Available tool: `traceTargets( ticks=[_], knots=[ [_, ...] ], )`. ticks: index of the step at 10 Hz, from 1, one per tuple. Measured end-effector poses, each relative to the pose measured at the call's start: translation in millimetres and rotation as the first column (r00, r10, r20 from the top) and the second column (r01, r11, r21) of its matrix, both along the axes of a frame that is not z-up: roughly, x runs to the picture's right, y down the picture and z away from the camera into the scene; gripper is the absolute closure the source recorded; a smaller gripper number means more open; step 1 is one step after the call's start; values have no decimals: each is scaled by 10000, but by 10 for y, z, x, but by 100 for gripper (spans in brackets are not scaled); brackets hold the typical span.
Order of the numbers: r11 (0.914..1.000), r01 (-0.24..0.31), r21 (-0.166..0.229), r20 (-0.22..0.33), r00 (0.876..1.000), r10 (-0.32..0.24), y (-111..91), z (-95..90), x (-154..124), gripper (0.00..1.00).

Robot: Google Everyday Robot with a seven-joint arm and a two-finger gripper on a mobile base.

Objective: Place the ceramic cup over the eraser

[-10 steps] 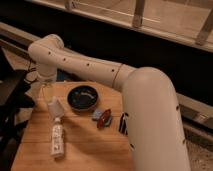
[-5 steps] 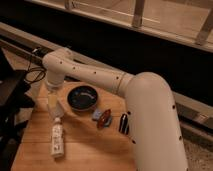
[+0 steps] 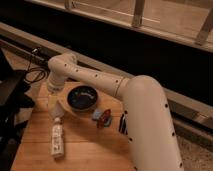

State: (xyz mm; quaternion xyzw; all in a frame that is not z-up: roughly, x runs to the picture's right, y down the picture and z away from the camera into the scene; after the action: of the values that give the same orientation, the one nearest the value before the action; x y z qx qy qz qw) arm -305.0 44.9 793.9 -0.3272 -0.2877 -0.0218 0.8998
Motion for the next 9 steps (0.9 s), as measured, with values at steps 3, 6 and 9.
traceTargets(
  ticks=[3,6,9],
  knots=[
    [9992,-84,-393,45,10000,85,150,214,-92,20],
    [9963,89,-858,-89,9999,-97,357,418,-100,20],
    [9925,2,-1225,38,10000,3,557,492,-91,39]
  ],
)
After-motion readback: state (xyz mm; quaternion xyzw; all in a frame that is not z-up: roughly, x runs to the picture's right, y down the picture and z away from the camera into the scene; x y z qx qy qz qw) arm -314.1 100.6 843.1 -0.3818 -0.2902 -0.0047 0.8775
